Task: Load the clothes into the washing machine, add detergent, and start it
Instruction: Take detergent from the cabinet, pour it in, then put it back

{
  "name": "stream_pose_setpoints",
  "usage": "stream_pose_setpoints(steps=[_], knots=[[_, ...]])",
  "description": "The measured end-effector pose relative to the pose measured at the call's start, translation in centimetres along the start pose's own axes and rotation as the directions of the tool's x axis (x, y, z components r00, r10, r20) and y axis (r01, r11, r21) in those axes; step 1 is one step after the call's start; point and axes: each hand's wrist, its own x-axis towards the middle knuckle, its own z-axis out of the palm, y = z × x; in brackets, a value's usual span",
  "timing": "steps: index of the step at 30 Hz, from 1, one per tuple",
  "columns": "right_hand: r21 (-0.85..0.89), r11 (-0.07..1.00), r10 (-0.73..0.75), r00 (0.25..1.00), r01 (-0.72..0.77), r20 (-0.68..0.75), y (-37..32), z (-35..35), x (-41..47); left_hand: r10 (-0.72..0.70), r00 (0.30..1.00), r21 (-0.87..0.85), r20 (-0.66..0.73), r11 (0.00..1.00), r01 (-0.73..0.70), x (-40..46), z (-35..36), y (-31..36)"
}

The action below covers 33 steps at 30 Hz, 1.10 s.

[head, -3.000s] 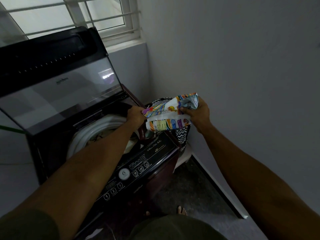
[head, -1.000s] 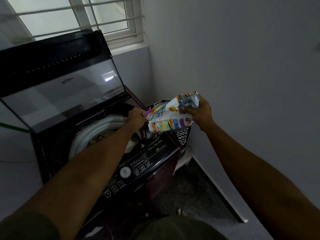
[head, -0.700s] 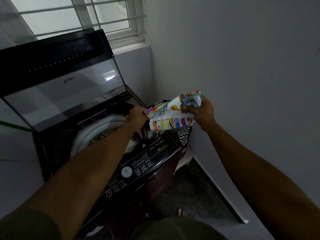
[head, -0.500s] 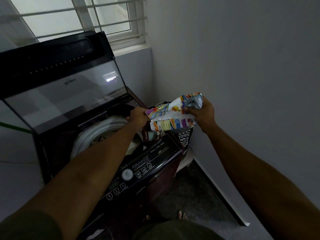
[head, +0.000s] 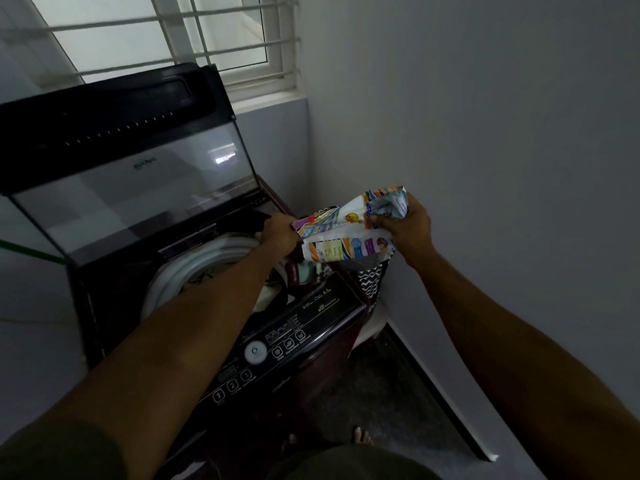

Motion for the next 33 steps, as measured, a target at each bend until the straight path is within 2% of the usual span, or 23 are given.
stream_pose_setpoints(steps=[3,8,12,17,22,27,30,33], knots=[[0.005,1.000,-0.001,1.000,0.001,0.016,-0.1,-0.1,0.1,0.012,1.000,0.006,0.017,1.000,-0.012,-0.1,-0.2,0.0],[0.014,1.000,-0.005,0.999,0.004,0.035,-0.8,-0.1,-0.2,0.075,0.996,-0.093,0.056,0.993,-0.069,0.2,0.0,-1.2],[-0.002,1.000,0.013,0.999,-0.013,0.051,-0.6,-0.2,0.0,0.060,0.994,0.054,0.089,0.996,-0.065,-0.2,-0.2,-1.0],[0.028,0.998,0.051,0.998,-0.052,0.031,0.0,-0.2,0.1,0.045,0.995,0.064,0.090,0.997,-0.051,-0.2,-0.3,-0.6],[0.028,0.997,0.073,0.997,-0.073,0.007,0.8,-0.3,0.3,0.097,0.992,-0.043,0.076,0.995,-0.094,1.3,-0.1,-1.6],[0.031,0.997,0.065,0.998,-0.066,0.017,0.6,-0.1,0.3,0.087,0.994,0.123,0.073,0.988,-0.096,0.0,-1.1,-0.1],[0.038,0.997,0.071,0.997,-0.072,0.019,0.6,0.1,0.4,0.068,0.994,0.111,0.080,0.991,-0.076,0.0,-1.0,-0.3],[0.036,0.996,0.079,0.997,-0.080,0.009,0.5,0.2,0.3,0.107,0.991,0.005,0.084,0.994,-0.108,1.3,-0.4,-1.4]])
